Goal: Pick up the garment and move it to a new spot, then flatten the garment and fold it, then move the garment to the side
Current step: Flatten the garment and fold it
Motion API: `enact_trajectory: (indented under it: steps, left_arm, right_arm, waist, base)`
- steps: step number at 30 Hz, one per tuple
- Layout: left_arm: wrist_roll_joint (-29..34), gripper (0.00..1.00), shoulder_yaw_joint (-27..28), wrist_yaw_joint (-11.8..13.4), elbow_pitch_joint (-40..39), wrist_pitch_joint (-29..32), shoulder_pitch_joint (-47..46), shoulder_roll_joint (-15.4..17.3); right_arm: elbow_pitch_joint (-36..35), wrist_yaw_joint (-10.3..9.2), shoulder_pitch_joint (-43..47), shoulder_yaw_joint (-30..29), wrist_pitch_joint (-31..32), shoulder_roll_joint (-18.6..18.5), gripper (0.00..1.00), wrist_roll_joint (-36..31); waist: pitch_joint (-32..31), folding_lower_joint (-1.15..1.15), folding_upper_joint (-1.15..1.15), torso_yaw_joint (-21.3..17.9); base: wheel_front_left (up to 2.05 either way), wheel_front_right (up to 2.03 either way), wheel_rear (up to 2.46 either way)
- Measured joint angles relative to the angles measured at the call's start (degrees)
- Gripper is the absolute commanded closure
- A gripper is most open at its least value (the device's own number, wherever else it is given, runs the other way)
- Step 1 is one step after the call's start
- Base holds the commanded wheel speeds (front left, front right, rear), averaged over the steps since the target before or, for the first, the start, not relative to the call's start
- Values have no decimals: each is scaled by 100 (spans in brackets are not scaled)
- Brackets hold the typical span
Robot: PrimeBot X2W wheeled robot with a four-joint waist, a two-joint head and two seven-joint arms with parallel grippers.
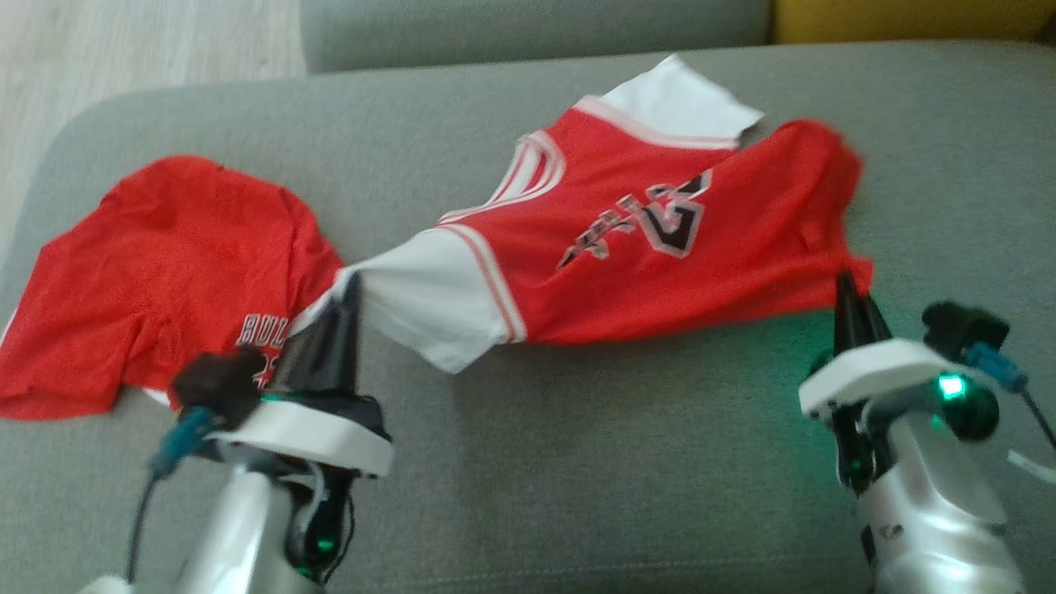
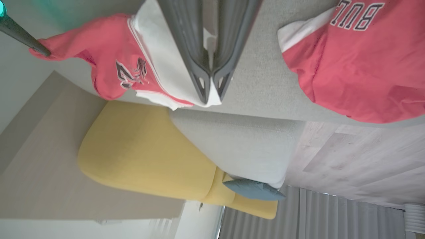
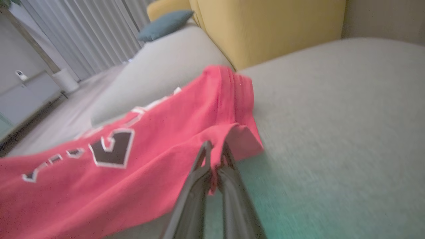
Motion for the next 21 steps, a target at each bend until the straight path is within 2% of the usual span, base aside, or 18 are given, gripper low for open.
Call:
enact_trajectory:
  steps: [4,7,12,17,21]
  left_arm:
    - [-424,100,300,-7,-240,-1,63,-8]
    - [-740,100,425,-12,-456,-1,35,-12]
    - [-1245,100,447,-25,-905,22,-311,-16]
    - [-1815,100,502,223,-1573,225,-920,-36]
    - [-2170,100,591,578,-2338,339,-1174,-48]
  right_arm:
    - [-1012,0,147,327,27,-3,100,294]
    - [-1884,0,296,481,278,-23,100,438]
    - [-3412,0,372,656,669,-240,100,638]
    - [-4534,0,355,501,888,-363,100,669]
    - [-5275,0,356,325,1063,-318,100,603]
  waist:
    - [-242,0,0,-98]
    - [-435,0,0,-156]
    - [-711,0,0,-246]
    - [-901,0,0,-327]
    - [-995,0,0,-380]
  base:
    - [0,0,0]
    - [0,0,0]
    - [0,0,0]
    - [0,0,0]
    - [0,0,0]
